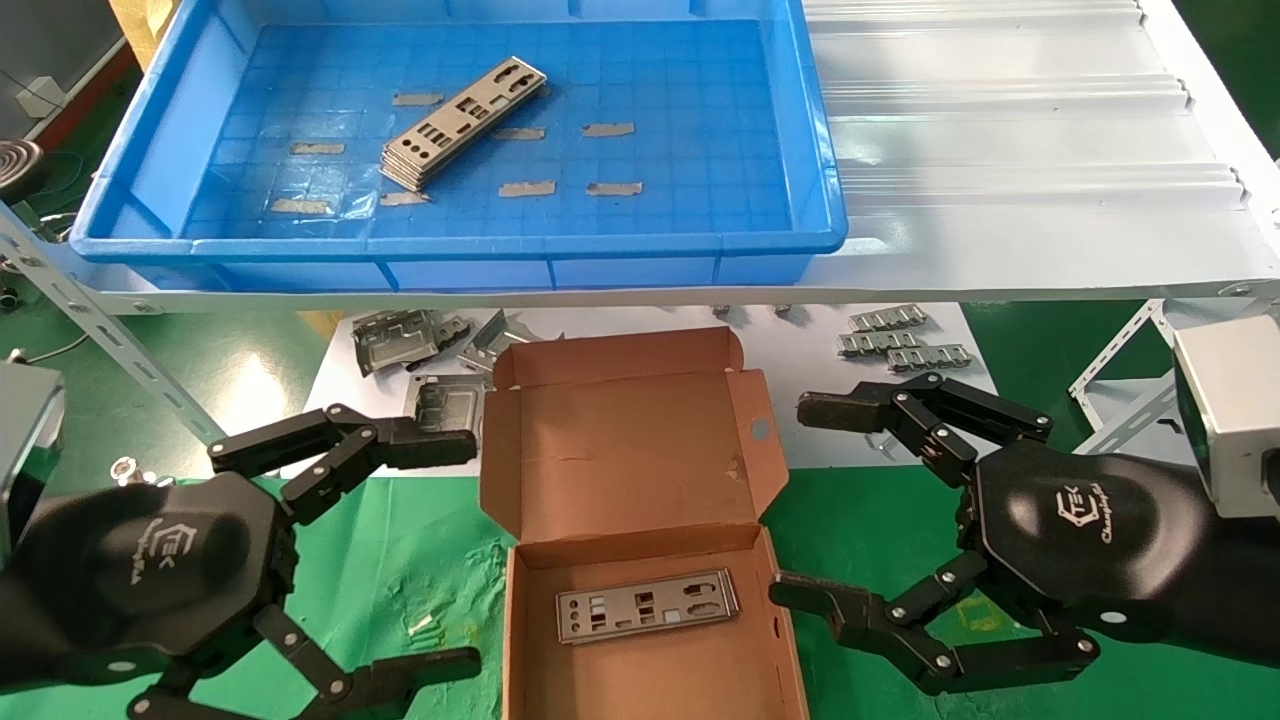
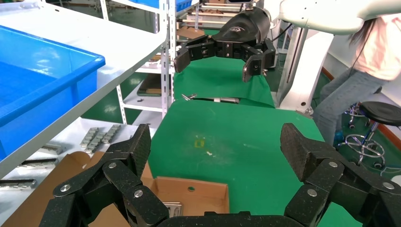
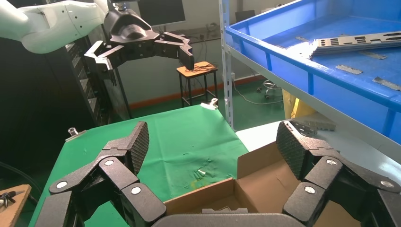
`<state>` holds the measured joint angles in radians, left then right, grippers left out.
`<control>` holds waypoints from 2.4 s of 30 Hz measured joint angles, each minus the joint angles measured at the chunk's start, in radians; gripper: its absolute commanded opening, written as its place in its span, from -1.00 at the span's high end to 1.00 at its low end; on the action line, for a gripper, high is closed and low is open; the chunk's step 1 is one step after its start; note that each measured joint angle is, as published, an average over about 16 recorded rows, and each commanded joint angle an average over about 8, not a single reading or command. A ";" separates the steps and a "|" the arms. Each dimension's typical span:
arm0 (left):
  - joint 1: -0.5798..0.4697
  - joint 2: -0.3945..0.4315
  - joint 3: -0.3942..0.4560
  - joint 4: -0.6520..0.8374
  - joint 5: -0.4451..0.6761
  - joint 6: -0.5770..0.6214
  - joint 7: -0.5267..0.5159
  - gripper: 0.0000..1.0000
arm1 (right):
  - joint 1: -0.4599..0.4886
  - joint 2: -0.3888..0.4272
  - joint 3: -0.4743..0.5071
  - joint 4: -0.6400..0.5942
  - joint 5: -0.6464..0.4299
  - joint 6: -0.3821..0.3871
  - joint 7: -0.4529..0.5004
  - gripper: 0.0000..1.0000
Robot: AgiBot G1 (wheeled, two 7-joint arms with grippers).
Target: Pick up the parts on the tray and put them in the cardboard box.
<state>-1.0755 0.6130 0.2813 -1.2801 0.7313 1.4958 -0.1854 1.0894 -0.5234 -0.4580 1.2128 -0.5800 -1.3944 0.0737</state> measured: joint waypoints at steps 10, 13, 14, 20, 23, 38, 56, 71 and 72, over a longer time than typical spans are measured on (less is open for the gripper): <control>0.000 0.000 0.000 0.000 0.000 0.000 0.000 -1.00 | 0.000 0.000 0.000 0.000 0.000 0.000 0.000 -1.00; 0.000 0.000 0.000 0.000 0.000 0.000 0.000 -1.00 | 0.000 0.000 0.000 0.000 0.000 0.000 0.000 -1.00; 0.000 0.000 0.000 0.000 0.000 0.000 0.000 -1.00 | 0.000 0.000 0.000 0.000 0.000 0.000 0.000 -1.00; 0.000 0.000 0.000 0.000 0.000 0.000 0.000 -1.00 | 0.000 0.000 0.000 0.000 0.000 0.000 0.000 -1.00; 0.000 0.000 0.000 0.000 0.000 0.000 0.000 -1.00 | 0.000 0.000 0.000 0.000 0.000 0.000 0.000 -1.00; 0.000 0.000 0.000 0.000 0.000 0.000 0.000 -1.00 | 0.000 0.000 0.000 0.000 0.000 0.000 0.000 -1.00; 0.000 0.000 0.000 0.000 0.000 0.000 0.000 -1.00 | 0.000 0.000 0.000 0.000 0.000 0.000 0.000 -1.00; 0.000 0.000 0.000 0.000 0.000 0.000 0.000 -1.00 | 0.000 0.000 0.000 0.000 0.000 0.000 0.000 -1.00; 0.000 0.000 0.000 0.000 0.000 0.000 0.000 -1.00 | 0.000 0.000 0.000 0.000 0.000 0.000 0.000 -1.00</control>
<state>-1.0755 0.6130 0.2813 -1.2801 0.7313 1.4959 -0.1854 1.0894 -0.5234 -0.4580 1.2128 -0.5800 -1.3944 0.0737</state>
